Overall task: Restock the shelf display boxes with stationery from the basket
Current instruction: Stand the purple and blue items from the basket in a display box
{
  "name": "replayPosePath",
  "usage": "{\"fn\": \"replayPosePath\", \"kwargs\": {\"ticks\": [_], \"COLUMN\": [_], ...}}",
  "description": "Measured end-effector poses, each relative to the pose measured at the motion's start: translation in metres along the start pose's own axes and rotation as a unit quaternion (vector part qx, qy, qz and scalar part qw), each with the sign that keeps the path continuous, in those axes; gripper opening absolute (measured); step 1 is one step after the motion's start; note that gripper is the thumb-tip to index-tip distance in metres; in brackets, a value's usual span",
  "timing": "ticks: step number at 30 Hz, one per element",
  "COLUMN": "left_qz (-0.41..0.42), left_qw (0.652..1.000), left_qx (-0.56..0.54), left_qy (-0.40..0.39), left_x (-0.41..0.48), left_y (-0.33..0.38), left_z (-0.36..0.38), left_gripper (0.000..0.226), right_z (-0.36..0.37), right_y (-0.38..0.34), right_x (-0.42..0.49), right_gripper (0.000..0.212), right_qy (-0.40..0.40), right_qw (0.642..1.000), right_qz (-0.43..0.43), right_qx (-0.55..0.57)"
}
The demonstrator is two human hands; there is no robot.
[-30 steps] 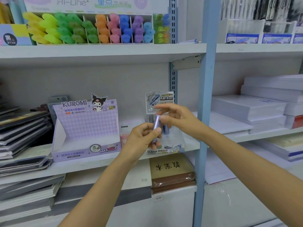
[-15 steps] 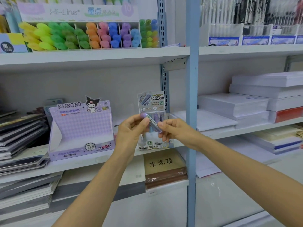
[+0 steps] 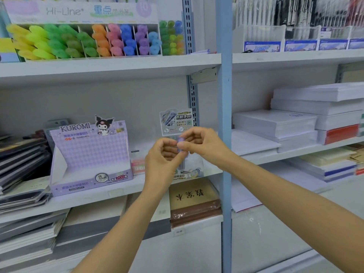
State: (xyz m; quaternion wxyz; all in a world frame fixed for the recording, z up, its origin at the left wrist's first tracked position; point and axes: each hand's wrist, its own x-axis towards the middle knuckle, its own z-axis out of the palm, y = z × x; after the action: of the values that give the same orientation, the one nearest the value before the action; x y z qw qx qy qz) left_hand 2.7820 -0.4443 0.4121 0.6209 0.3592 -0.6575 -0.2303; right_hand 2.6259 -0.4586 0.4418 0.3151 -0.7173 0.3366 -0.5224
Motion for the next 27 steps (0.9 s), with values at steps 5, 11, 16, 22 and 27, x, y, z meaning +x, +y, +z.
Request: {"fn": "replayPosePath", "kwargs": {"ticks": [5,11,16,22,27], "left_qz": [0.103,0.195,0.204,0.211,0.212], "left_qw": [0.967,0.866,0.864,0.859,0.860], "left_qx": [0.222,0.420,0.424,0.429,0.429], "left_qy": [-0.068,-0.186,-0.179,-0.182,-0.176], "left_x": [-0.015,-0.038,-0.037,-0.035,-0.036], "left_y": [-0.023,-0.052,-0.055,-0.059,-0.063], "left_z": [-0.008,-0.012,-0.011,-0.012,-0.011], "left_gripper": [0.020,0.046,0.046,0.047,0.048], "right_z": [-0.014,-0.026,-0.016,-0.025,-0.025], "right_y": [0.015,0.049,0.072,0.080,0.084], "right_x": [0.015,0.040,0.054,0.066,0.063], "right_gripper": [0.016,0.024,0.027,0.025,0.019], "right_qy": [0.126,0.190,0.157,0.082,0.097], "right_qw": [0.991,0.964,0.950,0.937,0.954], "right_qz": [-0.021,0.010,0.008,0.034,0.033], "right_qx": [-0.035,-0.185,-0.269,-0.336,-0.283]}}
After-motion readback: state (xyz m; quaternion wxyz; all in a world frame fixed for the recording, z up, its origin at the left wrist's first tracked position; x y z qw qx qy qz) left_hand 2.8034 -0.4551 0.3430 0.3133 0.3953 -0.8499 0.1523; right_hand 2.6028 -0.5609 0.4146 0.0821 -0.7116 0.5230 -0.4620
